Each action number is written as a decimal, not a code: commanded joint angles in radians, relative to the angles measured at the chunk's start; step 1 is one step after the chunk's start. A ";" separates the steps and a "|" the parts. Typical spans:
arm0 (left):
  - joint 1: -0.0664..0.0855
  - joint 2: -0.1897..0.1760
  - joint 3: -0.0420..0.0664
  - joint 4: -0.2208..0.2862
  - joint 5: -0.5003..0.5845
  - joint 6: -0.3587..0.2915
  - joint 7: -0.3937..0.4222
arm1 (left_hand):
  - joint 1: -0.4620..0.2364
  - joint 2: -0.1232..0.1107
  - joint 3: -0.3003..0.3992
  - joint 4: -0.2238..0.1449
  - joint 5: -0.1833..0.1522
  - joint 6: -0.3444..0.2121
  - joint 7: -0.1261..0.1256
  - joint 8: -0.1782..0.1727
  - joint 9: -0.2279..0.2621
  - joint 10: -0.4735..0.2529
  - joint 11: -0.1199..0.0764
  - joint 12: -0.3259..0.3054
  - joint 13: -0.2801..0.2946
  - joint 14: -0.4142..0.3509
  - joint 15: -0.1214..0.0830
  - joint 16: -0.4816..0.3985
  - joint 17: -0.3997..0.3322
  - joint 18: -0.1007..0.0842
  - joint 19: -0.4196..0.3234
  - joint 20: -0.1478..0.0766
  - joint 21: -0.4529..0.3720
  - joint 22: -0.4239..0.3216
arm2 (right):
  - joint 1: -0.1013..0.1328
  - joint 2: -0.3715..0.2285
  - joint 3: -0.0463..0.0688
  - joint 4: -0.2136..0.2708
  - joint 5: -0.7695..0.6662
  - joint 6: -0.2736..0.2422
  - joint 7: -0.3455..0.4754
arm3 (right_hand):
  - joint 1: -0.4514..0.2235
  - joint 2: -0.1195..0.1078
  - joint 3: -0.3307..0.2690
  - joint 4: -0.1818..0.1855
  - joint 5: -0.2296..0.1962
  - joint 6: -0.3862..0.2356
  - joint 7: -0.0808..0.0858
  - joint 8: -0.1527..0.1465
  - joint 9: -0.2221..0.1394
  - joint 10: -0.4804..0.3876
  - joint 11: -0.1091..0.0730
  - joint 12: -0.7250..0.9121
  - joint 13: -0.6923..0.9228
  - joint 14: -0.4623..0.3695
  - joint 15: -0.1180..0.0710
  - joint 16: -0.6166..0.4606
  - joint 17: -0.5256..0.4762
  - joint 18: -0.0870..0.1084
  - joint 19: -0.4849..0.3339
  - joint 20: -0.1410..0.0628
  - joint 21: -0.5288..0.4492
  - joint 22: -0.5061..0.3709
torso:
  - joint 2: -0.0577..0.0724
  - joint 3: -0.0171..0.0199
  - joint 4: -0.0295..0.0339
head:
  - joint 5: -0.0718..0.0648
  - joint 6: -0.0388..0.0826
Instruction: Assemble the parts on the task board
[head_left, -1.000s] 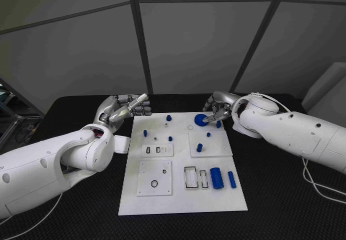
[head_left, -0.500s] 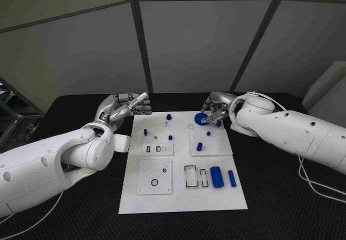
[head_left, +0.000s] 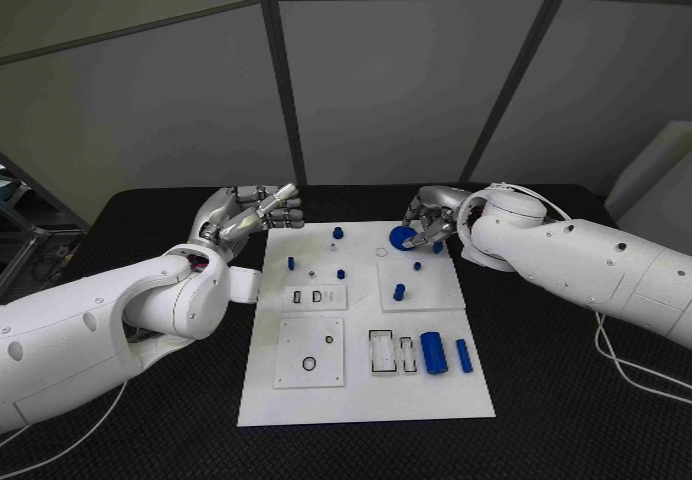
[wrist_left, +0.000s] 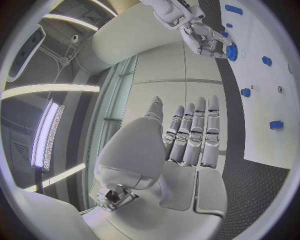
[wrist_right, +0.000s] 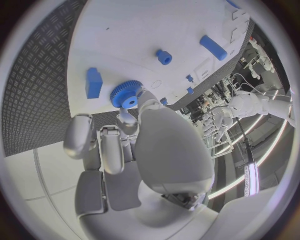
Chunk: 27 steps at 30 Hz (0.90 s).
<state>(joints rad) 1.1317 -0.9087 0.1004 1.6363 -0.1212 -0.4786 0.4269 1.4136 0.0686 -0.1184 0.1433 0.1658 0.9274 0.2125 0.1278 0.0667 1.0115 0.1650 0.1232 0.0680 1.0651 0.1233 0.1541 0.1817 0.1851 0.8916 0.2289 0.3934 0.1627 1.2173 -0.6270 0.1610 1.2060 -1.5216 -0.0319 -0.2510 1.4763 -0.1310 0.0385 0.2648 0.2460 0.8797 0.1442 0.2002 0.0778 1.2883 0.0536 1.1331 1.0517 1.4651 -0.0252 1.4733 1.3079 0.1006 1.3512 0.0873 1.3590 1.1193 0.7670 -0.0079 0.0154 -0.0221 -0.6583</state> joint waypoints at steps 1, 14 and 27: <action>0.001 0.001 0.001 0.000 -0.007 0.012 0.005 | 0.007 0.000 -0.002 -0.004 -0.001 -0.001 0.006 -0.003 -0.002 -0.001 0.006 -0.006 -0.002 -0.001 0.003 -0.004 0.001 -0.003 0.000 0.004 -0.002 -0.001 | 0.002 0.004 0.000 -0.003 -0.012 0.024 -0.001 | 0.001 0.013 0.004 -0.005 0.006 0.008 0.000 0.005 0.002 0.005 0.001 0.006 0.004 0.065 0.005 0.004 0.042 -0.015 0.009 -0.001 0.005 0.002 | 0.000 0.0002 0.0006 | 0.001 0.000; 0.001 0.001 0.001 -0.001 -0.007 0.012 0.005 | 0.007 0.000 -0.002 -0.004 -0.001 -0.001 0.006 -0.003 -0.002 -0.001 0.006 -0.006 -0.002 -0.001 0.003 -0.004 0.001 -0.003 0.000 0.004 -0.002 -0.001 | 0.001 0.014 0.000 -0.008 -0.068 0.002 0.018 | 0.030 0.042 0.042 -0.042 -0.009 0.048 0.001 0.021 0.002 0.030 0.001 0.058 0.062 0.067 0.005 0.012 0.059 -0.018 0.017 -0.001 0.018 0.026 | 0.000 0.0008 0.0003 | 0.003 -0.001; 0.001 0.000 0.001 -0.001 -0.007 0.013 0.005 | 0.009 0.002 -0.001 -0.006 -0.001 -0.001 0.006 -0.005 -0.001 -0.001 0.006 -0.009 -0.002 0.000 0.003 -0.006 0.002 -0.003 0.000 0.004 -0.002 -0.001 | 0.000 -0.001 0.000 0.048 -0.136 -0.150 0.058 | 0.035 0.052 0.104 -0.068 0.037 0.120 -0.018 0.030 0.005 0.072 -0.015 0.127 0.141 0.072 -0.009 0.023 0.083 -0.027 0.041 -0.013 0.045 0.077 | 0.000 0.0013 -0.0004 | 0.006 -0.001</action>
<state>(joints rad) 1.1317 -0.9089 0.1004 1.6347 -0.1213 -0.4781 0.4267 1.4136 0.0686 -0.1184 0.1433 0.1658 0.9274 0.2125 0.1278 0.0667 1.0115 0.1650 0.1179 0.0680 1.0651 0.1234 0.1542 0.1833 0.1851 0.8916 0.2289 0.3933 0.1629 1.2152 -0.6273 0.1602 1.2419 -1.6097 -0.0915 -0.2227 1.5107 -0.0913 0.1380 0.1961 0.2782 0.9806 0.1378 0.2294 0.0775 1.3529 0.0357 1.2574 1.1926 1.4651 -0.0251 1.4925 1.3076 0.0847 1.3872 0.0732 1.4008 1.1959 0.7667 -0.0068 0.0158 -0.0168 -0.6594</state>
